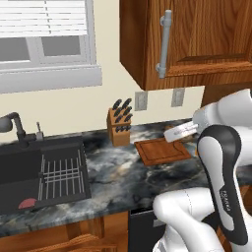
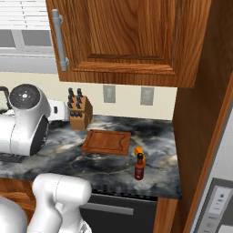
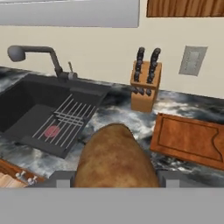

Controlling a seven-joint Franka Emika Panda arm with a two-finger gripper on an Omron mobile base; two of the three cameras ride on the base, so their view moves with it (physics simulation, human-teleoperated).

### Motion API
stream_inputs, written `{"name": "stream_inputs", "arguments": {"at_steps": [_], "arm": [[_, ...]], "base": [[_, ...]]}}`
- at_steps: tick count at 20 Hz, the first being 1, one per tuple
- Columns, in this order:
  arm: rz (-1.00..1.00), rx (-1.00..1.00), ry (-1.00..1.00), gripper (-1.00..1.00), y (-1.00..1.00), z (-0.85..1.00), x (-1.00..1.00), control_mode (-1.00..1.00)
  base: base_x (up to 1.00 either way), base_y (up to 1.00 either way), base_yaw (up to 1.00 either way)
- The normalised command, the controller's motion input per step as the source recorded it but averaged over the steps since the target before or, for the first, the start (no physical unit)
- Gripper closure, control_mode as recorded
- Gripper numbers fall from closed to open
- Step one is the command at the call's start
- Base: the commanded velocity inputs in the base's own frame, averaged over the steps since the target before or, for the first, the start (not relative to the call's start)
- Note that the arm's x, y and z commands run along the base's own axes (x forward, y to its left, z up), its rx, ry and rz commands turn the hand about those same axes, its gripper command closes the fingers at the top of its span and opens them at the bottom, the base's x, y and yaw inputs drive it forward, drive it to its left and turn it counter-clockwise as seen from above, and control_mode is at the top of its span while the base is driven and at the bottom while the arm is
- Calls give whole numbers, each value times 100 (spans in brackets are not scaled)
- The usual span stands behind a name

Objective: Retrieve the reheated potato from the microwave, then place the potato, cheese, and condiment on the cutting board.

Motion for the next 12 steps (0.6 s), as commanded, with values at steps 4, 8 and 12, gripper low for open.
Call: {"name": "stream_inputs", "arguments": {"at_steps": [4,8,12], "arm": [[-16,0,23,100,-29,-17,28,-100],[-14,0,4,100,-28,-35,8,-100],[-13,0,0,100,-17,-49,8,-100]], "base": [[0,0,0],[0,0,0],[0,0,0]]}}
